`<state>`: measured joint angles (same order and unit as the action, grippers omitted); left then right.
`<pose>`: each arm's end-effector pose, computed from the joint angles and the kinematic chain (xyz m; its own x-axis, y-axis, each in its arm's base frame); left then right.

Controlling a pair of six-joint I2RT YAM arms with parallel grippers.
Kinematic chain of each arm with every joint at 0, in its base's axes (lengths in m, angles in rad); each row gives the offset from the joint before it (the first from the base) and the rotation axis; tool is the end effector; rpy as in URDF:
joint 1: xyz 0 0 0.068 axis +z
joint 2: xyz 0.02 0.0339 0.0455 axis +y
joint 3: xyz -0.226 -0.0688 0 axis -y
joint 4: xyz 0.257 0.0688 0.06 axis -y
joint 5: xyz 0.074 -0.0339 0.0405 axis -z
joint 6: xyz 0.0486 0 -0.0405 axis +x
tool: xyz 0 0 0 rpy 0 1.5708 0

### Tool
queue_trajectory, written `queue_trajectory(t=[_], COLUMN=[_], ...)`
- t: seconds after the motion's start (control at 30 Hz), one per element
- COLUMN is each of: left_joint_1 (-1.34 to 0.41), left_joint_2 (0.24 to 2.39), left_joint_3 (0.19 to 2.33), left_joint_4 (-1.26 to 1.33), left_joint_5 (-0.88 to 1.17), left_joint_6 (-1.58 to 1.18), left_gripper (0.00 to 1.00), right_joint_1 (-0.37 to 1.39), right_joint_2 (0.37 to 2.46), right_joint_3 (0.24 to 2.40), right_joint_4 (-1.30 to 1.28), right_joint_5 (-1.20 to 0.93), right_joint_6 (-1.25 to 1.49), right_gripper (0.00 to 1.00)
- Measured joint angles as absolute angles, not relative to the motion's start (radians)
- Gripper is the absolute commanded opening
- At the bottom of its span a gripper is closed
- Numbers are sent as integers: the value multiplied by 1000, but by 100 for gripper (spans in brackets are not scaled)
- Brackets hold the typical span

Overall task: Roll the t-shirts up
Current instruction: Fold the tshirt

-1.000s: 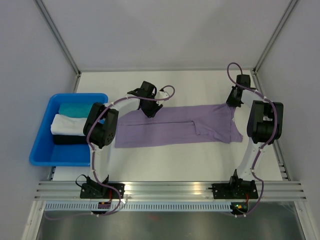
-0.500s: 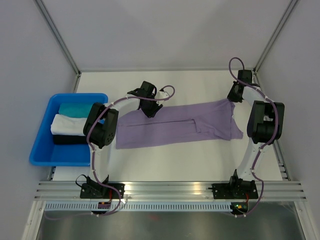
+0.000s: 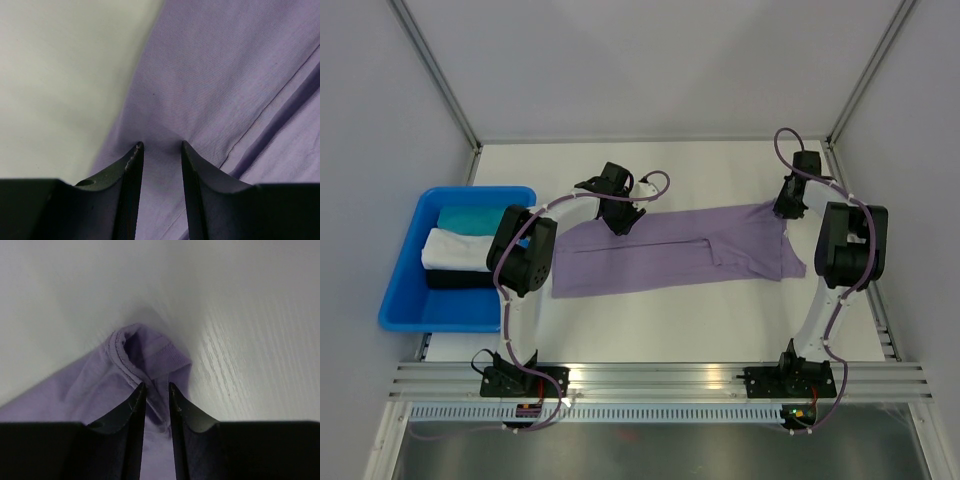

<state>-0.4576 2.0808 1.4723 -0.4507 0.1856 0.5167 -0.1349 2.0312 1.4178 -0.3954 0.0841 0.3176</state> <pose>0.3864 -0.2003 0.1069 -0.4256 0.7508 -0.5051 0.8344 0.5416 0.1020 0.4259 -0.0619 0.1135 -0.7409 0.4146 -0.5284 0.4313 0.8968 0.0989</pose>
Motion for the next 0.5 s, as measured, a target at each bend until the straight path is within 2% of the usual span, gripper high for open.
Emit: queue_trajectory(t=[0.17, 0.27, 0.3, 0.37, 0.5], left_joint_1=[-458, -458, -458, -458, -458], left_joint_2=[2081, 2081, 2081, 2081, 2081], left_joint_3=[1472, 1472, 1472, 1472, 1472], left_joint_4=[-451, -451, -451, -451, -451], left_joint_5=[186, 186, 186, 186, 186], left_joint_6=[517, 517, 517, 517, 517], left_gripper=[41, 41, 41, 41, 41], right_joint_1=[-135, -135, -135, -135, -135], right_joint_2=[1992, 1984, 1984, 1983, 1980], right_joint_3=[1353, 1337, 1335, 1331, 1332], right_joint_4=[-395, -394, -393, -387, -381], right_joint_5=[75, 68, 68, 67, 73], right_joint_6=[322, 323, 325, 328, 328], right_gripper=[31, 20, 10, 3, 0])
